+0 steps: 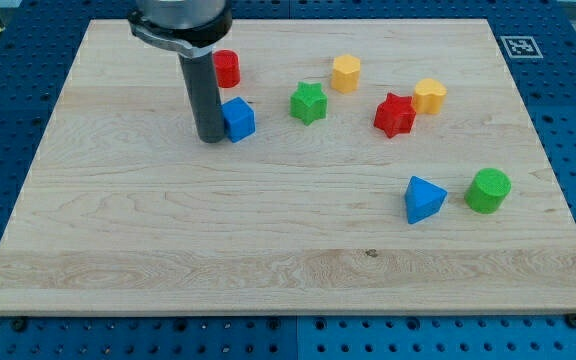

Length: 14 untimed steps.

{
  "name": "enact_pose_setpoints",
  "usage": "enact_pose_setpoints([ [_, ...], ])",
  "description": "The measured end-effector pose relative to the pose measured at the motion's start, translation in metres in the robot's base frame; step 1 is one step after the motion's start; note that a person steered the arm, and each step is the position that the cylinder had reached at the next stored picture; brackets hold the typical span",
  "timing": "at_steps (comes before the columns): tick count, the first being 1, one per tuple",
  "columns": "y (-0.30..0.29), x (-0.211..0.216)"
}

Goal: Point to the blue triangle

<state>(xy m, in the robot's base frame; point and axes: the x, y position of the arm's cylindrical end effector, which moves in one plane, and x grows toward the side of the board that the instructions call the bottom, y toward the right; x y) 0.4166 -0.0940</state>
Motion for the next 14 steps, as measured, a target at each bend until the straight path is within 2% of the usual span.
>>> enact_pose_setpoints([
  [2, 0.013, 0.03],
  [3, 0.079, 0.03],
  [6, 0.328, 0.037],
  [7, 0.373, 0.082],
  [8, 0.372, 0.131],
  [10, 0.357, 0.131],
  [14, 0.285, 0.121],
])
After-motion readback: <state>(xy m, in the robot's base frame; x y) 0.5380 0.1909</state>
